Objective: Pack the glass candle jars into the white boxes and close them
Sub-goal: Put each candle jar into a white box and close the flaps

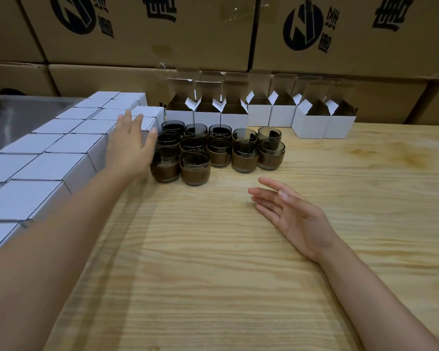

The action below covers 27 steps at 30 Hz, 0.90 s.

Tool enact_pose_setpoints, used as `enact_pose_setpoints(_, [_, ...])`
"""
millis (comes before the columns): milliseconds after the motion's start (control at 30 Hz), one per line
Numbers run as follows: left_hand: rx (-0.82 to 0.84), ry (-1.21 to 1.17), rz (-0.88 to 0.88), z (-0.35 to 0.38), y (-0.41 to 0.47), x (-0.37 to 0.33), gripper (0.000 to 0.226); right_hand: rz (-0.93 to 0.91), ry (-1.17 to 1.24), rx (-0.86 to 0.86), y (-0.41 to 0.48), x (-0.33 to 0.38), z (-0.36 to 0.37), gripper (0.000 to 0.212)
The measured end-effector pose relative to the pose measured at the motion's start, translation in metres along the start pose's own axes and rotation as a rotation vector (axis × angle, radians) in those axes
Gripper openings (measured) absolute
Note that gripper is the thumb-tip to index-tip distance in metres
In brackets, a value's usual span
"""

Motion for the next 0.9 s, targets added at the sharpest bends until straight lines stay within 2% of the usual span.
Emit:
enact_pose_setpoints(67, [-0.187, -0.111, 0.097, -0.018, -0.025, -0.031, 0.042, 0.001, -0.002, -0.005, 0.000, 0.001, 0.001, 0.055])
enact_pose_setpoints(133, [-0.236, -0.264, 0.111, -0.021, -0.054, -0.057, 0.019, 0.003, 0.007, -0.011, -0.001, 0.002, 0.002, 0.054])
enact_pose_setpoints(167, [-0.189, -0.354, 0.074, -0.014, -0.068, -0.068, 0.010, 0.002, 0.014, -0.015, -0.002, 0.002, 0.002, 0.053])
enact_pose_setpoints(233, [-0.049, -0.466, -0.017, 0.009, -0.095, -0.086, 0.011, -0.002, 0.016, -0.021, -0.003, 0.004, 0.003, 0.054])
enact_pose_setpoints(333, [0.141, -0.434, -0.067, 0.041, -0.128, -0.106, 0.012, -0.011, -0.002, -0.030, -0.005, 0.005, 0.005, 0.050])
enact_pose_setpoints(433, [0.176, -0.344, -0.001, 0.049, -0.137, -0.112, 0.012, -0.015, -0.012, -0.047, -0.005, 0.005, 0.004, 0.048])
enact_pose_setpoints(600, [0.202, -0.324, 0.005, 0.055, -0.128, -0.109, 0.015, -0.043, -0.084, -0.091, -0.004, 0.005, 0.005, 0.040])
enact_pose_setpoints(700, [0.226, -0.214, 0.071, 0.061, -0.129, -0.115, 0.018, -0.170, -0.272, -0.247, -0.002, 0.021, 0.000, 0.022])
enact_pose_setpoints(833, [0.224, -0.205, 0.097, 0.062, -0.131, -0.115, 0.017, -0.374, -0.534, -0.523, 0.029, 0.077, -0.002, 0.026])
enact_pose_setpoints(900, [0.223, -0.207, 0.100, 0.060, -0.132, -0.116, 0.016, -0.383, -0.753, -0.615, 0.065, 0.103, -0.002, 0.019])
Point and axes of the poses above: each hand's wrist, its own y-axis towards the middle knuckle, its own z-axis out of the palm, x = y × z, the point moved 9 cm from there along y, towards the middle knuckle, and after that the axes turned 4 degrees about z, right-handed, at the moved point
